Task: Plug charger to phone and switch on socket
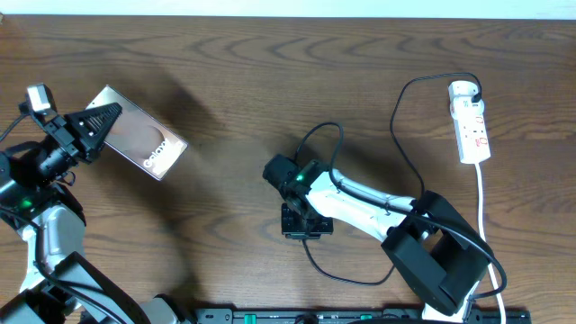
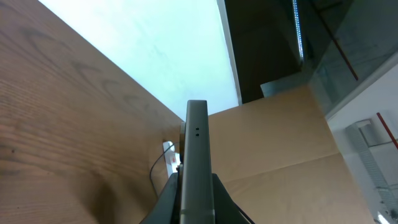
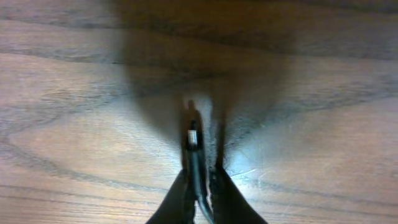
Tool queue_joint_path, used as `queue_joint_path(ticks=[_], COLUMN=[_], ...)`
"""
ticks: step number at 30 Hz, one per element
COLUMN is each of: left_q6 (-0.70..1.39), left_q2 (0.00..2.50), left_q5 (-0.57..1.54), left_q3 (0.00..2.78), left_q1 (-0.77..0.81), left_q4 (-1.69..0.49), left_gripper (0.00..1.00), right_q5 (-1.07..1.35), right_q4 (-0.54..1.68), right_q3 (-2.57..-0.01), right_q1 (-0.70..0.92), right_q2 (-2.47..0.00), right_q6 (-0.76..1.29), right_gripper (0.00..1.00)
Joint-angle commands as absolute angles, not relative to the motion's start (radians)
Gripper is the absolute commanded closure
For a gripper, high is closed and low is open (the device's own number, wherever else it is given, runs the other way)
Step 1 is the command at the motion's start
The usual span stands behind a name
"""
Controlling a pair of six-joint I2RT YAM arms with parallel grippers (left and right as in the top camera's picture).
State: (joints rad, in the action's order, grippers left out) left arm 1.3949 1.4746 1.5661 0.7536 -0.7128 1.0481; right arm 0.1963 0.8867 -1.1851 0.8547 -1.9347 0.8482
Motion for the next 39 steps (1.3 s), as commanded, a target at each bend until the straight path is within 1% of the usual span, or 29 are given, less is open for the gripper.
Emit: queue_joint_path(ticks=[1,2,11,15,17,20,23,26,28,31,39], left_q6=[1.408,1.408,1.408,1.408,1.408,1.408,1.408,1.408,1.409,1.409,1.380], left_q2=[1.457,1.457,1.457,1.457,1.457,1.457,1.457,1.457,1.457,1.457,1.457], left_q5=[1.571,1.571,1.571,1.571,1.571,1.571,1.571,1.571,1.571,1.571,1.571], left_q3=[0.770,0.770,0.770,0.770,0.770,0.770,0.770,0.770,0.770,0.770,0.770], left_q1=[-0.718,-0.718,-0.718,-0.718,-0.718,-0.718,-0.718,-0.717,-0.714,-0.691,-0.570], left_q4=[1.056,1.056,1.057,1.057,1.056,1.056,1.057,1.057,1.057,1.057,1.058], left_gripper=[0.93,0.93,0.93,0.93,0.93,0.93,0.93,0.93,0.93,0.93,0.93], right_q5=[0.175,0.176,0.191,0.228,0.278,0.473,0.828,1.168,1.351,1.429,1.423], right_q4=[0.890,0.891,0.886,0.859,0.863,0.863,0.852,0.857,0.877,0.934,1.136], right_q3=[-1.146,-1.146,-1.145,-1.180,-1.235,-1.339,-1.448,-1.505,-1.517,-1.517,-1.517], right_q1=[0.866,0.866,0.866,0.842,0.811,0.747,0.678,0.633,0.616,0.612,0.670], right_q2=[-2.005,-2.006,-2.015,-2.014,-2.014,-2.012,-2.012,-2.012,-2.012,-2.012,-2.012], right_q6=[0.853,0.854,0.859,0.795,0.719,0.550,0.329,0.123,-0.003,-0.148,-0.503], right_gripper=[0.96,0.99,0.99,0.99,0.99,0.99,0.99,0.99,0.99,0.99,0.99])
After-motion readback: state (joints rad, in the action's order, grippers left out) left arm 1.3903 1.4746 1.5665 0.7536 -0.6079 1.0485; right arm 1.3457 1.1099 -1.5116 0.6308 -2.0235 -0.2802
